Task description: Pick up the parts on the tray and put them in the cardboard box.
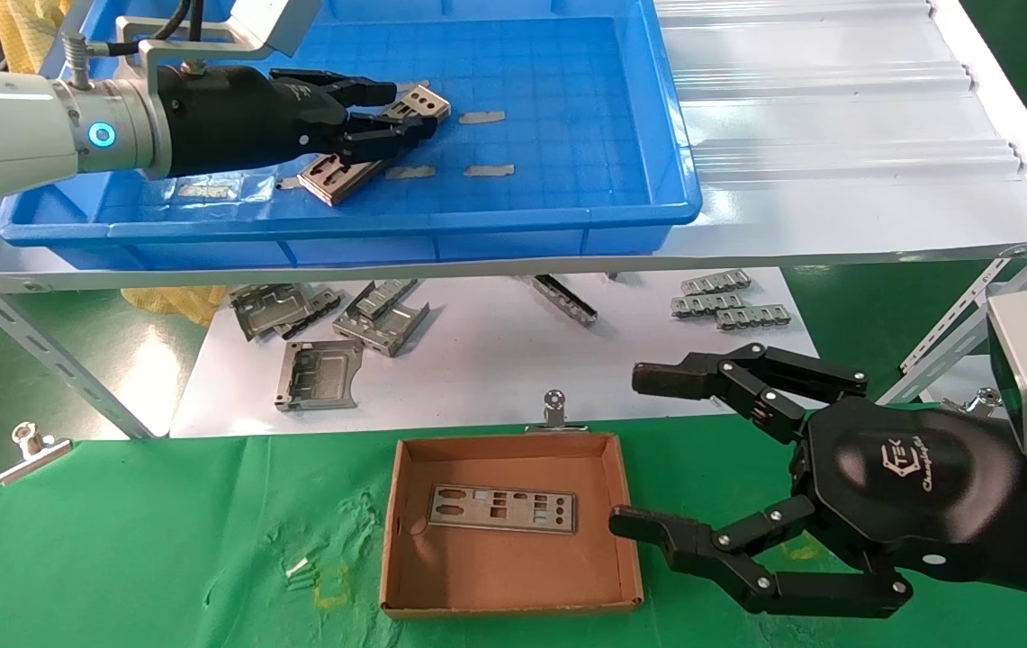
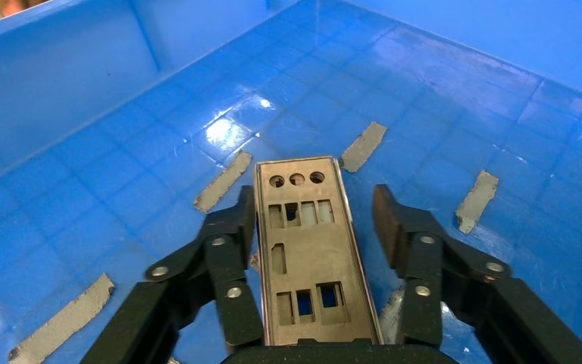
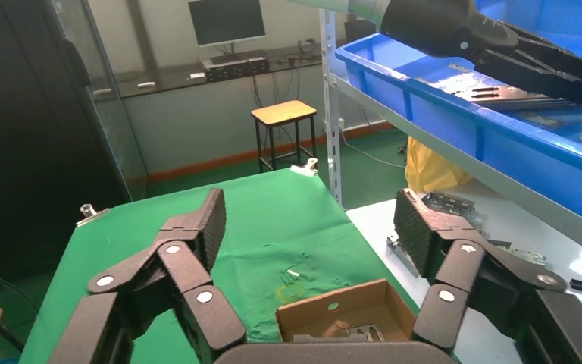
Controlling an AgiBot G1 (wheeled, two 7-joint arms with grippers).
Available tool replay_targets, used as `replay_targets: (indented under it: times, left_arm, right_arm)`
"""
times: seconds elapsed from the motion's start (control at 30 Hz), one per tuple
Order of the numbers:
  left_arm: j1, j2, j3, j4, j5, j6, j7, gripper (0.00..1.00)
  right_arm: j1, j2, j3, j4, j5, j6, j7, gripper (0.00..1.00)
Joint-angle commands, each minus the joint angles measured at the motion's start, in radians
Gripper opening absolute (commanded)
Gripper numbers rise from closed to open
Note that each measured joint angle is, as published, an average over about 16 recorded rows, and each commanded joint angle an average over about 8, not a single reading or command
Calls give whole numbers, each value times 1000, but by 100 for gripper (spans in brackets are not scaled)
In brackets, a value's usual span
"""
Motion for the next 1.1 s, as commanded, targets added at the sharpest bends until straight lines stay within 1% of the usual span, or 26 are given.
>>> replay_targets:
  times: [0.03,0.47,0.9,1.1]
  left_arm:
    - [-1,2,1,1,1,-3,-1,0]
    - [-2,-5,-4,0,-6,-5,7,0]
    - [-15,-30,-38,-7,-54,-55,31,0]
    - [-22,-42,-49,-15,-71,-24,41,0]
  right_arm:
    - [0,0,0,0,0,0,0,100]
    - [0,0,0,0,0,0,0,100]
    - [0,0,0,0,0,0,0,100]
    - [0,0,0,0,0,0,0,100]
